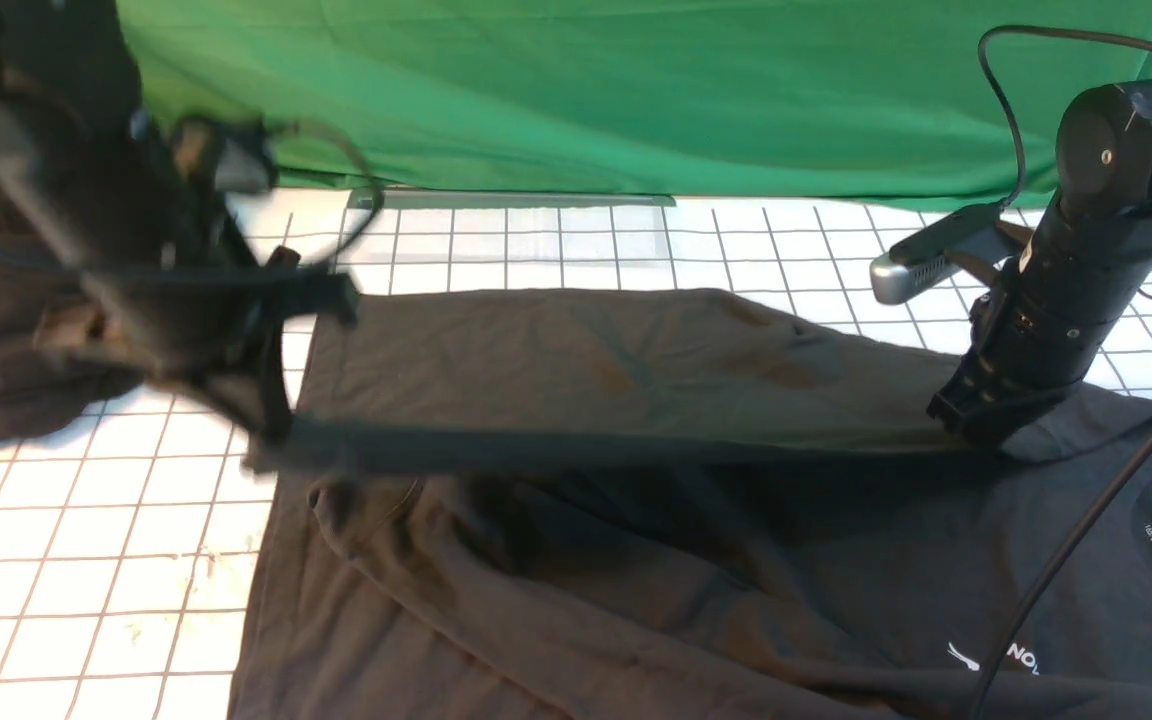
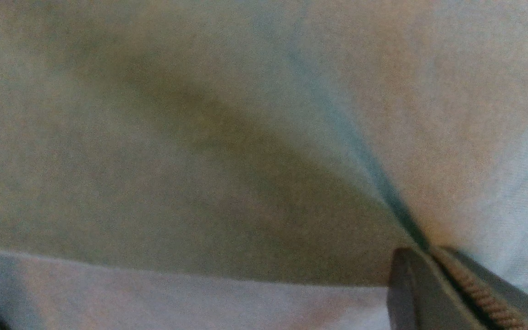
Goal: Fold a long-sleeved shirt over a white checkered tablecloth.
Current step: 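Fold the left side of the dark shirt inward over its body with the left gripper, then grasp the near edge of the shirt at its hem and shoulder corners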
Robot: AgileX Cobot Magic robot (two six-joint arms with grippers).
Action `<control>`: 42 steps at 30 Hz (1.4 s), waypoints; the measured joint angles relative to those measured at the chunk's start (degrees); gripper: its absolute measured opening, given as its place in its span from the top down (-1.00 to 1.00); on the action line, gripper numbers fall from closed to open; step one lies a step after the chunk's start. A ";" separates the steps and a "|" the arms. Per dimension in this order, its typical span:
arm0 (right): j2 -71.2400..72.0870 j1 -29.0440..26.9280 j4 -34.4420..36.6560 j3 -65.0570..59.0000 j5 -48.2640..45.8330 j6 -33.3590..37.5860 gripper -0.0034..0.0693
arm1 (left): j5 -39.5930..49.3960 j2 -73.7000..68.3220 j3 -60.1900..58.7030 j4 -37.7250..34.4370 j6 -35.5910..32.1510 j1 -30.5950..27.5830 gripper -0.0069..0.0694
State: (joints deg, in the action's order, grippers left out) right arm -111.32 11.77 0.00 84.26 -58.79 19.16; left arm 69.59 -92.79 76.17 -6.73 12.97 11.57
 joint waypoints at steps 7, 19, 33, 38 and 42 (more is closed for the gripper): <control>0.02 0.00 -0.50 0.00 0.06 0.00 0.84 | -2.67 0.04 -5.47 -2.73 -0.25 0.00 0.79; 0.02 0.00 -0.73 -0.06 0.66 -0.13 0.69 | -0.28 -0.50 -5.75 -2.61 -2.49 2.33 0.47; 0.02 -0.28 1.95 4.82 2.95 -3.80 0.53 | -0.27 -0.64 -6.50 3.05 -2.45 4.90 -0.35; -3.11 -0.28 13.13 15.58 3.26 0.51 0.40 | -3.94 -0.64 -6.50 4.50 -2.33 4.90 -0.23; -8.78 0.83 16.31 23.70 3.25 2.21 0.08 | -5.44 -0.64 -6.50 4.55 -2.33 4.90 -0.11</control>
State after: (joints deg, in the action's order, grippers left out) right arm -120.10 12.60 16.31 107.95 -55.54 21.37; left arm 64.15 -93.43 69.67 -2.18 10.64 16.47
